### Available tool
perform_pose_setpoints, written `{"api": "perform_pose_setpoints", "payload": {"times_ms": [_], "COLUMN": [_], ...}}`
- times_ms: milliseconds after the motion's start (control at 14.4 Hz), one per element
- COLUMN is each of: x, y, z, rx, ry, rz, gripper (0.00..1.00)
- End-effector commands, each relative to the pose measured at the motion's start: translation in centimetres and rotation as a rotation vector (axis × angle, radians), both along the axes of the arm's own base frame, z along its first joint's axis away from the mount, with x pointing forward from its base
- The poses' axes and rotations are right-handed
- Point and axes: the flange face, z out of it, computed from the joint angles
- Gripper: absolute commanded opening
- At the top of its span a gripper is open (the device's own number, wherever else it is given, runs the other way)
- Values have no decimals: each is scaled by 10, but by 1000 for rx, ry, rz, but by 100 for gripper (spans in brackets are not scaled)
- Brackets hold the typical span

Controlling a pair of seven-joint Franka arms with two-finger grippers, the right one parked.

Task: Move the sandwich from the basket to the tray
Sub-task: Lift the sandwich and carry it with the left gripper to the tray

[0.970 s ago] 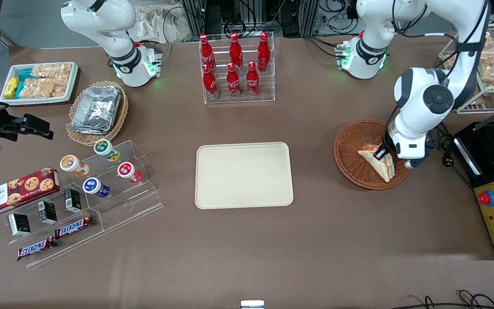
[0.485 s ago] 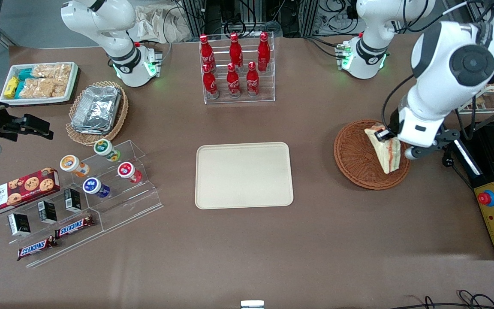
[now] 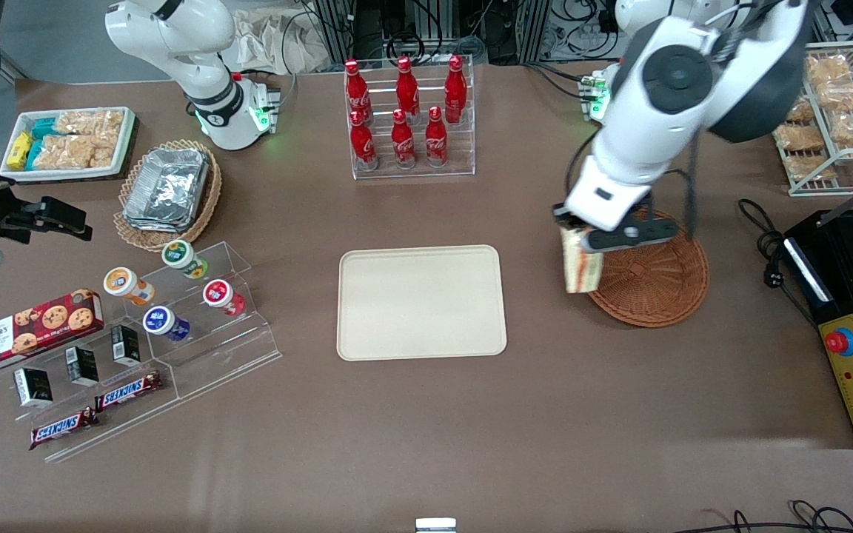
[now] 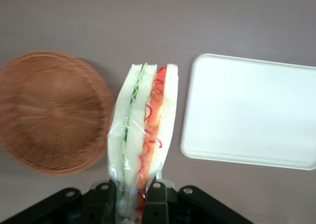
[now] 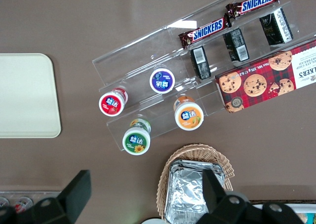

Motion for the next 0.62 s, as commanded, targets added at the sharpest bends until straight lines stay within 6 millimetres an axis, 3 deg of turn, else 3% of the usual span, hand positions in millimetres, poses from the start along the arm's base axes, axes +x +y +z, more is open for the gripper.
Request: {"api": "perform_pose_setpoints", "payload": {"times_ms": [0,208,554], "x": [8,0,2], "y": [-60,-96,-118], "z": [-55,-122,-195], "rx": [-52,12,2], "ry": [2,11,0], "rz": [15,-57,-83], "gripper": [0,0,0]}}
